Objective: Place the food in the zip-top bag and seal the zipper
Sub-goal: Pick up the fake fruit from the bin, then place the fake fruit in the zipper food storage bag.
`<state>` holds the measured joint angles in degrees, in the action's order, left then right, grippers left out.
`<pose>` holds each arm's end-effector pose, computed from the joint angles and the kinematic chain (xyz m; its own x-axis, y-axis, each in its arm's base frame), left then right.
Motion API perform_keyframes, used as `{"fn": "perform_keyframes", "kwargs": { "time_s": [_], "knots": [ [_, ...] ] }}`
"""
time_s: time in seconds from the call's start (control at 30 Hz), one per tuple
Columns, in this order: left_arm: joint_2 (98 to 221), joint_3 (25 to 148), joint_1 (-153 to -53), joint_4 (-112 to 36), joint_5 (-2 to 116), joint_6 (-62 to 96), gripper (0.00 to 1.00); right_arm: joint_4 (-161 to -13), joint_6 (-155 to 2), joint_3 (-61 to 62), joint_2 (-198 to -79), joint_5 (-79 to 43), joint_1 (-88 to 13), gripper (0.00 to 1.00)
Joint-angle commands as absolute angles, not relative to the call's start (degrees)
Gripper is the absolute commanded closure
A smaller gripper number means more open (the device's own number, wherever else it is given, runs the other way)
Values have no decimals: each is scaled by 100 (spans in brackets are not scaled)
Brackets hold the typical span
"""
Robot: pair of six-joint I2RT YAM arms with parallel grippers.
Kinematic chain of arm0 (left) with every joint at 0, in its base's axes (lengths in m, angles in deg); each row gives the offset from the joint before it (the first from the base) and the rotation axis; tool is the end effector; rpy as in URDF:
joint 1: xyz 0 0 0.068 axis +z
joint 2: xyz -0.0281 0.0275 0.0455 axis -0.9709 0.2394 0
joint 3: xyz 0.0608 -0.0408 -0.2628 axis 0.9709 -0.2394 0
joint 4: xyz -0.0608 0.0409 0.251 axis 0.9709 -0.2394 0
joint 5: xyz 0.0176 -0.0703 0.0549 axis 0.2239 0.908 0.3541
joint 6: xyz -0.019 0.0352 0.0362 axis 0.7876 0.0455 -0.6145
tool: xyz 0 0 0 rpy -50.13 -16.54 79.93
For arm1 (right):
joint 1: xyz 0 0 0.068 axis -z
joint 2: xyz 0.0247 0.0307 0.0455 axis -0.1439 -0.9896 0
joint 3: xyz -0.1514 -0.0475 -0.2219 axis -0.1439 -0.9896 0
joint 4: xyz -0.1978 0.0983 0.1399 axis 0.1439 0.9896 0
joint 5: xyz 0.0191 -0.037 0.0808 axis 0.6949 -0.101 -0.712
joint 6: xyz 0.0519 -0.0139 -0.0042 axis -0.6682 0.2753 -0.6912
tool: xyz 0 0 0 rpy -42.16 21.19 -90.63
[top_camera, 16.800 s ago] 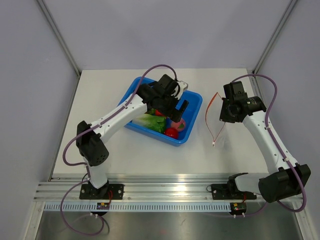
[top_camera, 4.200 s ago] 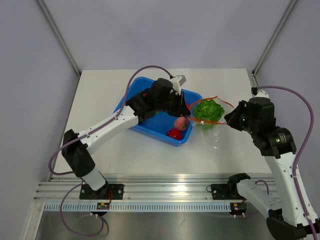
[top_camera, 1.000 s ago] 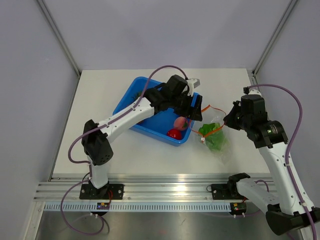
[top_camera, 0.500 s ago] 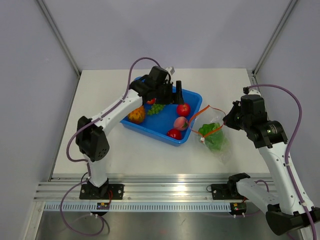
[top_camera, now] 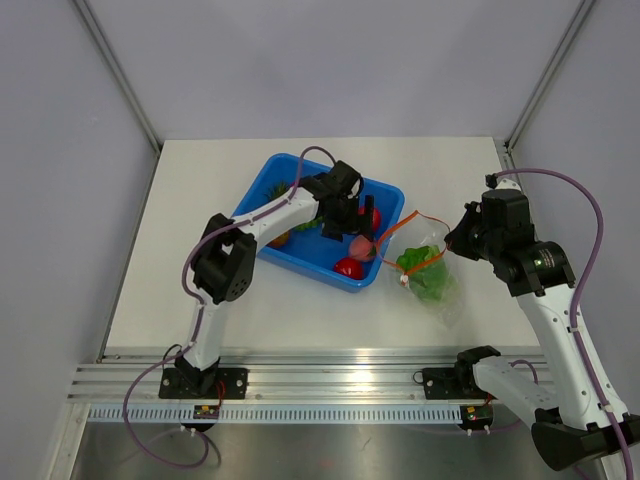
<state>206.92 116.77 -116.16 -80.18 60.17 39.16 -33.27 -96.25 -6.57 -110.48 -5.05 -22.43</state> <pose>0.3535 -0.3058 0.2167 -0.9412 0.0806 -0.3282 0.2220 0.8797 -0.4205 0.1628 0.0379 0.3793 -0.6273 0.2985 -0.7193 0.1140 0.9489 0.2943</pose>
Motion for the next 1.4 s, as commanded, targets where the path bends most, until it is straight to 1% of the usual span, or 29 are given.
{"fn": "perform_keyframes", "kwargs": {
  "time_s": [0.0,0.27,0.3,0.33,0.4,0.43,0.47,0.53,0.57,0.6,0.63,0.67,0.7,0.77,0.8,0.9,1.07,1.17,1.37],
  "knots": [
    [20892,11917,-11684,-7794,6158,4005,12,-3591,-9684,-573,-10977,-576,-2225,100],
    [21138,12092,-11851,-7970,5719,3891,14,-3644,-9701,-608,-10986,-672,-2225,100],
    [21156,12102,-11851,-7987,5701,3883,16,-3644,-9701,-608,-10985,-673,-2225,100],
    [21147,12119,-11851,-8014,5675,3865,24,-3644,-9692,-608,-10985,-673,-2225,100],
    [21068,12119,-11851,-8110,5578,3847,35,-3635,-9701,-599,-10985,-664,-2225,100],
    [20894,12111,-11851,-8145,5499,3856,41,-3635,-9692,-591,-10977,-664,-2225,100],
    [20762,12093,-11851,-8198,5446,3830,49,-3626,-9684,-582,-10968,-646,-2225,100],
    [20254,11970,-11851,-8233,5236,3795,60,-3618,-9684,-591,-10968,-637,-2225,100],
    [20068,11883,-11851,-8225,5165,3760,64,-3618,-9684,-608,-10959,-655,-2225,100],
    [19666,11734,-11843,-8207,5060,3768,65,-3618,-9692,-626,-10950,-646,-2225,100],
    [19662,11645,-11825,-8207,5024,3768,66,-3618,-9710,-626,-10959,-646,-2225,100],
    [19314,11566,-11799,-8181,4989,3803,66,-3609,-9727,-643,-10968,-620,-2225,100],
    [19127,11435,-11781,-8163,4928,3812,73,-3609,-9736,-635,-10985,-629,-2225,100],
    [18759,11407,-11764,-8163,4910,3795,82,-3644,-9754,-652,-10985,-664,-2225,100],
    [18678,11442,-11772,-8181,4918,3768,88,-3661,-9763,-661,-10985,-699,-2225,100],
    [18554,11811,-11842,-8339,5225,3689,99,-3670,-9763,-635,-10986,-743,-2225,100],
    [18642,12399,-12439,-8331,5568,3627,100,-3679,-9798,-626,-10968,-752,-2225,100],
    [18861,12444,-12633,-8155,6042,3697,100,-3697,-9833,-608,-10950,-874,-2234,100],
    [19239,12409,-12791,-7637,6623,3944,100,-3679,-9807,-503,-10924,-892,-2225,100]
  ]
}}
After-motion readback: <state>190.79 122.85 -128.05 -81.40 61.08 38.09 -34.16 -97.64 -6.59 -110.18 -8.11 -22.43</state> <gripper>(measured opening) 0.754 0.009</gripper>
